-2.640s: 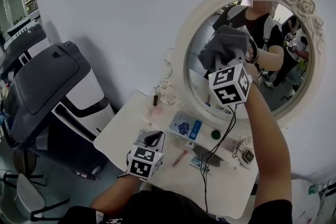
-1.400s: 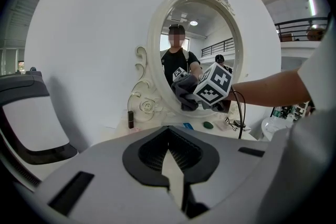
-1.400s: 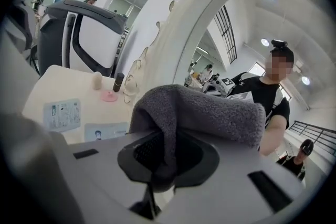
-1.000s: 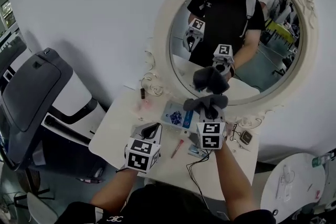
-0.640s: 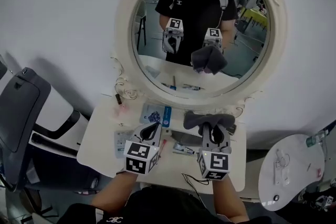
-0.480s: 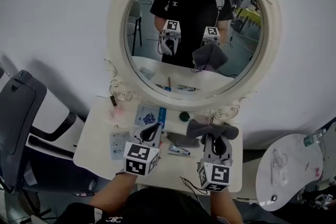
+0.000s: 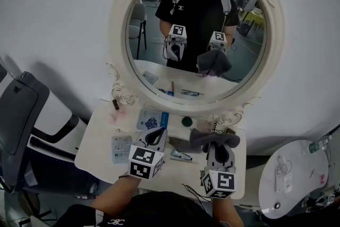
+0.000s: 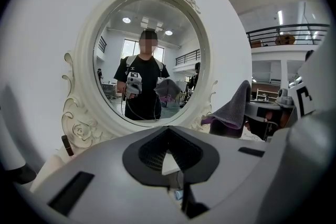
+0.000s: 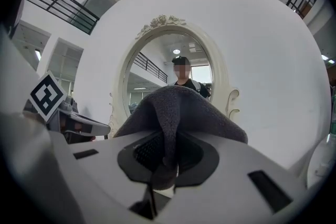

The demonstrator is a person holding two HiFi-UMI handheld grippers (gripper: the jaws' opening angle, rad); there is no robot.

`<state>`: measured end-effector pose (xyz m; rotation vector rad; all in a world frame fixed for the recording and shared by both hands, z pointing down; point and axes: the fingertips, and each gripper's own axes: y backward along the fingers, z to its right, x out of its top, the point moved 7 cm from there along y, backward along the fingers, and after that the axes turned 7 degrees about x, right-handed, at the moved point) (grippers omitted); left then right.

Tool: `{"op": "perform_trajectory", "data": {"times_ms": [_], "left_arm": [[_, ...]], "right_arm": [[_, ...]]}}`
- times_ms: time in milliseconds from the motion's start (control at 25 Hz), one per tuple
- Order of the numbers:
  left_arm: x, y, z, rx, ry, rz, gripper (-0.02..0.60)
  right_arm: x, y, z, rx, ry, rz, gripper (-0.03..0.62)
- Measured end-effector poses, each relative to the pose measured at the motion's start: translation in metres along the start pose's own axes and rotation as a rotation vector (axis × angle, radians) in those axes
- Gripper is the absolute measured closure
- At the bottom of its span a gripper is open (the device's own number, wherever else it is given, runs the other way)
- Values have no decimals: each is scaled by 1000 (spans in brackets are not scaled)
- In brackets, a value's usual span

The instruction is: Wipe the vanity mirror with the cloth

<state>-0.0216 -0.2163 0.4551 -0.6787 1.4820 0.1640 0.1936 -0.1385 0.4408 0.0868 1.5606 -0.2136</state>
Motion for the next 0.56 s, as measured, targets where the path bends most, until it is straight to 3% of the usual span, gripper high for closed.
{"op": "perform_trajectory", "data": {"times_ms": [200, 560], "left_arm": [[1, 5, -5, 33, 11, 9, 575], [-1, 12, -6, 47, 12, -2, 575]], "right_arm": [[-3, -5, -4, 30, -47, -5, 554], [-3, -5, -12, 71, -37, -12, 554]]}}
